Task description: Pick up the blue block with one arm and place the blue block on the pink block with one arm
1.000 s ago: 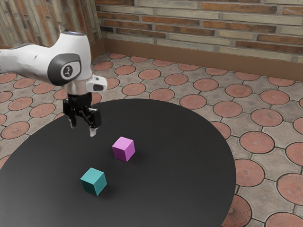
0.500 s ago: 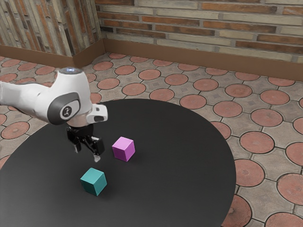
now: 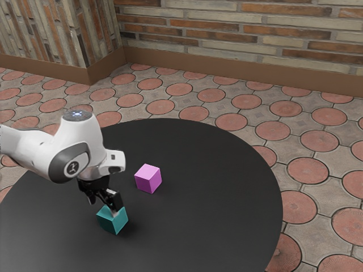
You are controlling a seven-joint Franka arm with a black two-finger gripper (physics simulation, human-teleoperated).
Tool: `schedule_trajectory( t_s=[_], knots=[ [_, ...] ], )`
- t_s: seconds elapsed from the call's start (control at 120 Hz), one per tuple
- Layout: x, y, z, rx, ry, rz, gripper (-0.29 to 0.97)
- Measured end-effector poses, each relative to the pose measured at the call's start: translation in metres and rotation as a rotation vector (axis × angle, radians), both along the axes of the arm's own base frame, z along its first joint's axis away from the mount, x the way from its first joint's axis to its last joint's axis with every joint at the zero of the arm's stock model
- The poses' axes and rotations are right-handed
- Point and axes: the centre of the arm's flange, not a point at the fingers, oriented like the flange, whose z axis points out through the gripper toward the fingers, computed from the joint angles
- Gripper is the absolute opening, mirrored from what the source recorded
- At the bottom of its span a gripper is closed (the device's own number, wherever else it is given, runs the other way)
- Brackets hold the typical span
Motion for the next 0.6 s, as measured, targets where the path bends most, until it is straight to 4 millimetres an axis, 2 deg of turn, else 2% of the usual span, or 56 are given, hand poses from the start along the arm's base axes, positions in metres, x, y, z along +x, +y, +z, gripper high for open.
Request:
schedule_trajectory(
  t_s=[0.317,0.6],
  knots=[
    [0.007,0.0,-0.036,-0.018,0.032,0.006,0.68],
    [0.018,0.005,-0.046,-0.026,0.036,0.02,0.68]
  ],
)
